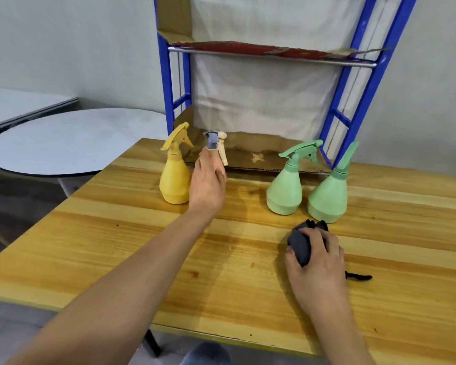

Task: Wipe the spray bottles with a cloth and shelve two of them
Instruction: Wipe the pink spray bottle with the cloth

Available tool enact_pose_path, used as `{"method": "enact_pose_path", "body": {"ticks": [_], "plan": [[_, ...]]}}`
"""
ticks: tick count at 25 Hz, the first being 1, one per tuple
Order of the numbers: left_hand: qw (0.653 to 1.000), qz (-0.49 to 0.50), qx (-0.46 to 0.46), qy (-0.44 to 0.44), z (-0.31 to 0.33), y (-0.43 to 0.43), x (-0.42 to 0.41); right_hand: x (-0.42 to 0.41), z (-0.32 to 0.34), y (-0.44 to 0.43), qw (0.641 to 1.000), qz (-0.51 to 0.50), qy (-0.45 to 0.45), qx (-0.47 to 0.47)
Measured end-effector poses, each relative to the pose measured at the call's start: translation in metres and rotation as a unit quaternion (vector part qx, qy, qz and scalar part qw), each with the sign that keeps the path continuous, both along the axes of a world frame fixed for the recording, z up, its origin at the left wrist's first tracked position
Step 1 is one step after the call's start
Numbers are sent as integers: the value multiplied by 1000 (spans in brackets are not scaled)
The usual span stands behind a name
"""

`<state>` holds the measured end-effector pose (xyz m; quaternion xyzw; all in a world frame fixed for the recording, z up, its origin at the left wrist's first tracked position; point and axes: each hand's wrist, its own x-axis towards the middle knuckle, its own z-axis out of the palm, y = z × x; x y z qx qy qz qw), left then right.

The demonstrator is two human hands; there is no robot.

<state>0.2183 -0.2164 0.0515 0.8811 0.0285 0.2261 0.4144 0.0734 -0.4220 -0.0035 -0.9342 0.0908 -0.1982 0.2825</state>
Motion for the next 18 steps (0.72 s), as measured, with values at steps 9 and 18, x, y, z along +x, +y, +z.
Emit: {"method": "enact_pose_path", "body": {"ticks": [9, 18], "plan": [[999, 31, 20, 3, -1, 9, 7, 1, -5, 2, 1000, -9, -22, -17], [997, -77, -6, 28, 1, 15, -19, -14, -4, -11, 997, 53, 48, -15]]}}
